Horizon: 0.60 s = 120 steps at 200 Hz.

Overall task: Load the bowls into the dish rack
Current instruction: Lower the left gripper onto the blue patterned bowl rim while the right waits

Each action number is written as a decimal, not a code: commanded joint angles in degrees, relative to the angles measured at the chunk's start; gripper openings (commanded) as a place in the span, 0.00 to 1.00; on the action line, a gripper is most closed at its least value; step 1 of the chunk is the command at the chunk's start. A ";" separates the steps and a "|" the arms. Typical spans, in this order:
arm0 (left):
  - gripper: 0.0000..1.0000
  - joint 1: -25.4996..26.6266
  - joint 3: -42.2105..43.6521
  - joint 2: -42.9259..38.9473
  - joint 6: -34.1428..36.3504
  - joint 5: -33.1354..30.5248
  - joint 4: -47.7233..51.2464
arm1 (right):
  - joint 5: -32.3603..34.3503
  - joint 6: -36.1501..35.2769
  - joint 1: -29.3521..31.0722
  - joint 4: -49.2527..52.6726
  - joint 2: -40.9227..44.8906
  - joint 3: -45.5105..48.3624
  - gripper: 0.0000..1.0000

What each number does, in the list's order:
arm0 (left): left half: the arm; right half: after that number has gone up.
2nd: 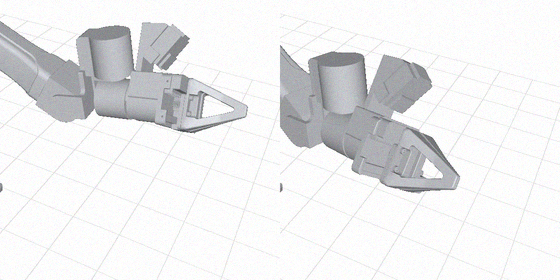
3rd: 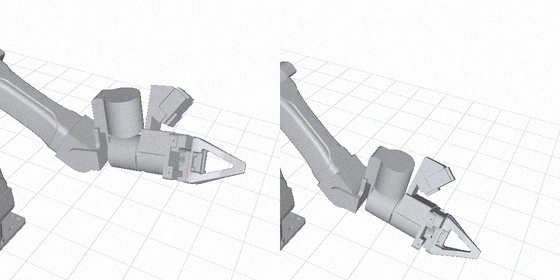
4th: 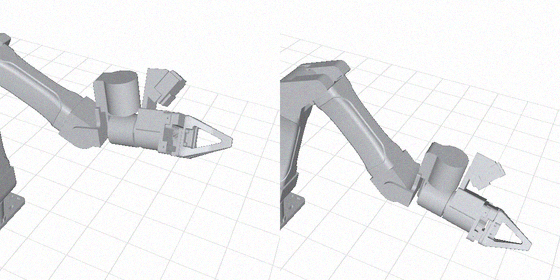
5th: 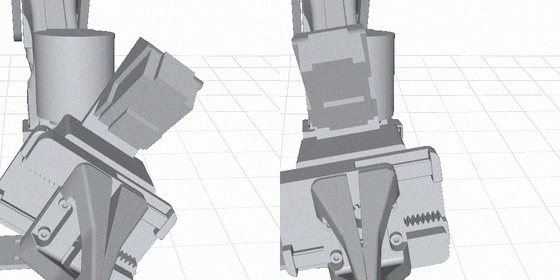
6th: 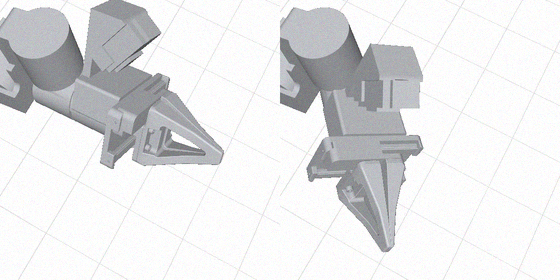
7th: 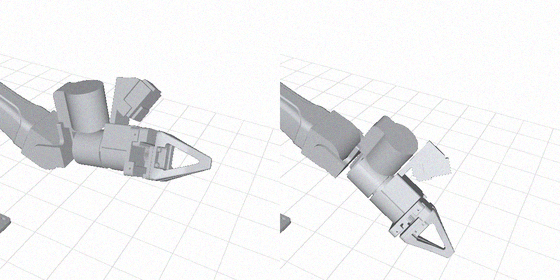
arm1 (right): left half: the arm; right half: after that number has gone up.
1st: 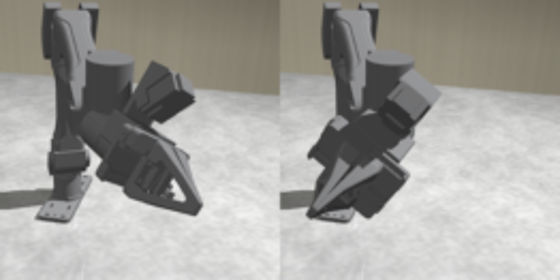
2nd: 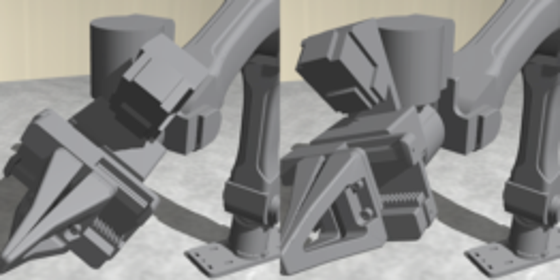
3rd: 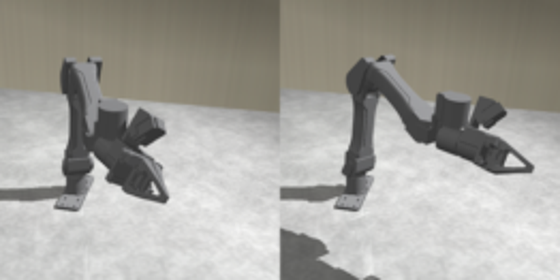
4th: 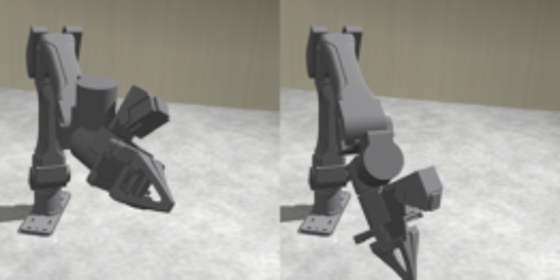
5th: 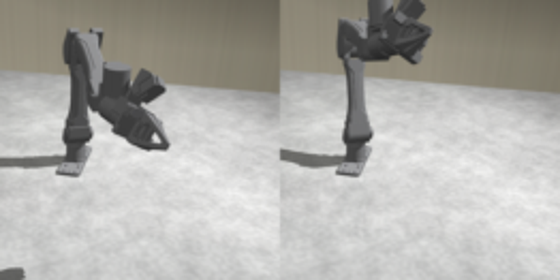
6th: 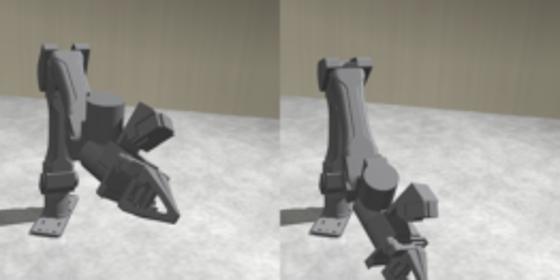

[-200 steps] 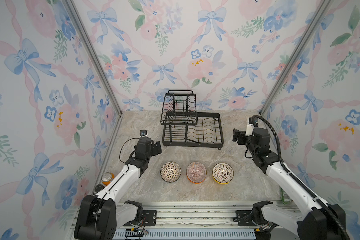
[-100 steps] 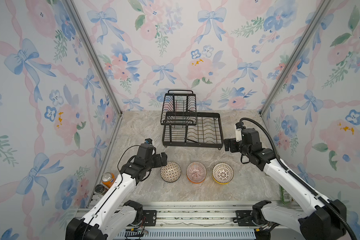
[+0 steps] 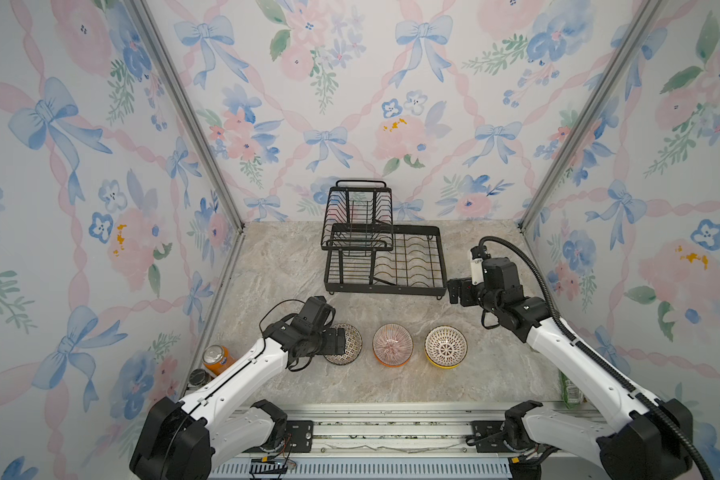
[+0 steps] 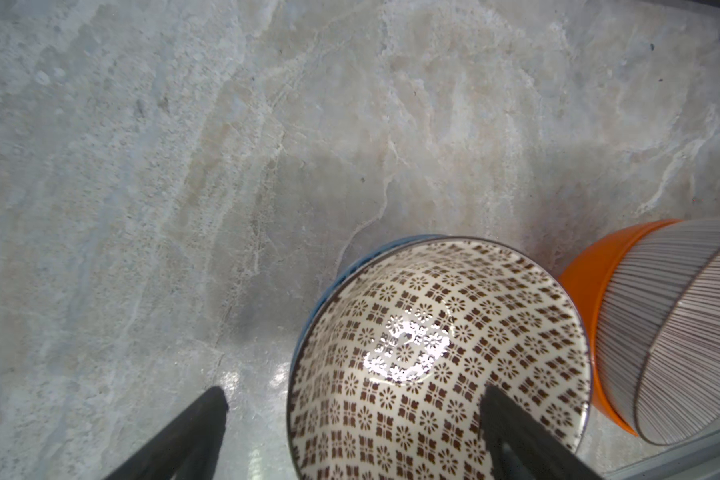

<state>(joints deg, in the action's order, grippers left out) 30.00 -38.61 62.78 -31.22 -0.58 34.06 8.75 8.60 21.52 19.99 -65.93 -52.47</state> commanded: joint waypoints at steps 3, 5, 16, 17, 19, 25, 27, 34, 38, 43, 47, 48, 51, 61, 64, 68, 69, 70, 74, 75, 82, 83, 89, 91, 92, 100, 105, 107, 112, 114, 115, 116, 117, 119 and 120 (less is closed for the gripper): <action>0.79 0.24 -1.73 1.68 0.80 -1.28 2.06 | 0.01 0.53 0.63 1.33 -0.13 1.03 0.97; 0.77 0.24 -1.75 1.76 0.81 -1.27 2.06 | 0.01 0.52 0.63 1.29 -0.15 1.05 0.97; 0.66 0.24 -1.84 2.46 0.85 -1.09 2.11 | -0.05 0.54 0.56 1.24 -0.40 1.06 0.97; 0.65 0.24 -1.83 2.49 0.88 -1.09 2.08 | -0.05 0.50 0.60 1.22 -0.42 1.06 0.97; 0.62 0.24 -1.89 2.56 0.89 -1.09 2.07 | -0.03 0.53 0.62 1.22 -0.51 1.05 0.97; 0.56 0.24 -1.90 2.69 0.85 -1.16 2.06 | -0.05 0.45 0.63 1.20 -0.69 1.05 0.97; 0.54 0.28 -1.91 2.74 0.86 -1.17 2.06 | -0.05 0.45 0.63 1.19 -0.73 1.07 0.97; 0.50 0.24 -1.91 2.75 0.85 -1.18 2.06 | -0.05 0.35 0.63 1.19 -0.89 0.95 0.97; 0.48 0.24 -1.86 2.77 0.89 -1.18 2.06 | -0.05 0.34 0.62 1.19 -0.93 0.96 0.97; 0.45 0.25 -1.90 2.82 0.90 -1.18 2.06 | -0.05 0.36 0.63 1.19 -0.95 0.96 0.97; 0.43 0.24 -1.90 2.87 0.85 -1.18 2.06 | -0.12 0.36 0.62 1.24 -1.09 0.96 0.97; 0.42 0.24 -1.90 2.87 0.83 -1.18 2.10 | -0.17 0.36 0.63 1.26 -1.11 0.96 0.97; 0.41 0.25 -1.90 2.87 0.87 -1.26 2.11 | -0.13 0.35 0.63 1.20 -1.10 0.91 0.97; 0.38 0.26 -1.88 2.87 0.83 -1.29 2.06 | -0.23 0.45 0.63 1.13 -1.18 0.93 0.97; 0.37 0.24 -1.88 2.86 0.83 -1.27 2.06 | -0.26 0.45 0.59 1.11 -1.11 1.05 0.97; 0.34 0.24 -1.83 2.83 0.83 -1.27 2.05 | -0.24 0.45 0.62 1.11 -1.07 1.05 0.97; 0.33 0.24 -1.82 2.85 0.82 -1.27 2.06 | -0.28 0.45 0.63 1.11 -1.14 1.10 0.97; 0.32 0.24 -1.87 2.86 0.86 -1.31 2.06 | -0.26 0.45 0.63 1.13 -1.09 1.06 0.97; 0.30 0.24 -1.90 2.87 0.89 -1.35 2.06 | -0.31 0.43 0.62 1.13 -1.06 1.05 0.97; 0.30 0.24 -1.86 2.87 0.89 -1.35 2.06 | -0.31 0.38 0.67 1.11 -1.09 1.05 0.97; 0.27 0.24 -1.98 2.87 0.89 -1.39 2.08 | -0.32 0.41 0.64 1.11 -1.06 1.05 0.97; 0.27 0.24 -1.99 2.87 0.85 -1.37 2.07 | -0.32 0.41 0.64 1.11 -1.06 1.05 0.97; 0.24 0.24 -1.99 2.87 0.89 -1.28 2.06 | -0.33 0.45 0.62 1.11 -1.08 1.15 0.97; 0.23 0.24 -1.93 2.87 0.83 -1.34 2.06 | -0.34 0.45 0.63 1.15 -1.05 1.14 0.97; 0.22 0.24 -1.92 2.87 0.87 -1.30 2.06 | -0.33 0.45 0.63 1.13 -1.13 1.14 0.97; 0.18 0.24 -2.07 2.87 0.94 -1.35 2.06 | -0.38 0.45 0.63 1.02 -1.18 1.21 0.97; 0.17 0.26 -2.02 2.85 0.93 -1.44 2.06 | -0.32 0.38 0.63 1.02 -1.17 1.22 0.97; 0.17 0.29 -2.02 2.86 0.97 -1.44 2.06 | -0.32 0.43 0.61 1.02 -1.25 1.20 0.97; 0.15 0.24 -2.16 2.90 0.94 -1.40 2.06 | -0.36 0.43 0.63 1.02 -1.22 1.18 0.97; 0.14 0.24 -2.15 2.99 0.93 -1.37 2.08 | -0.35 0.45 0.63 1.06 -1.22 1.22 0.97; 0.14 0.24 -2.16 3.02 0.96 -1.40 2.07 | -0.38 0.45 0.63 1.08 -1.26 1.22 0.97; 0.13 0.24 -2.16 3.03 0.97 -1.42 2.06 | -0.39 0.45 0.63 1.09 -1.24 1.22 0.97; 0.13 0.24 -2.12 3.04 0.94 -1.39 2.06 | -0.40 0.45 0.63 1.06 -1.23 1.23 0.97; 0.13 0.24 -2.16 3.04 0.93 -1.36 2.06 | -0.40 0.47 0.65 1.03 -1.24 1.16 0.97; 0.12 0.24 -2.17 3.05 1.00 -1.36 2.06 | -0.40 0.51 0.64 1.07 -1.23 1.15 0.97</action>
<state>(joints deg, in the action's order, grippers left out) 29.98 -39.29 65.43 -30.70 -2.31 35.44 8.73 8.60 21.52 19.99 -66.85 -52.05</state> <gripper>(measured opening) 0.148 0.968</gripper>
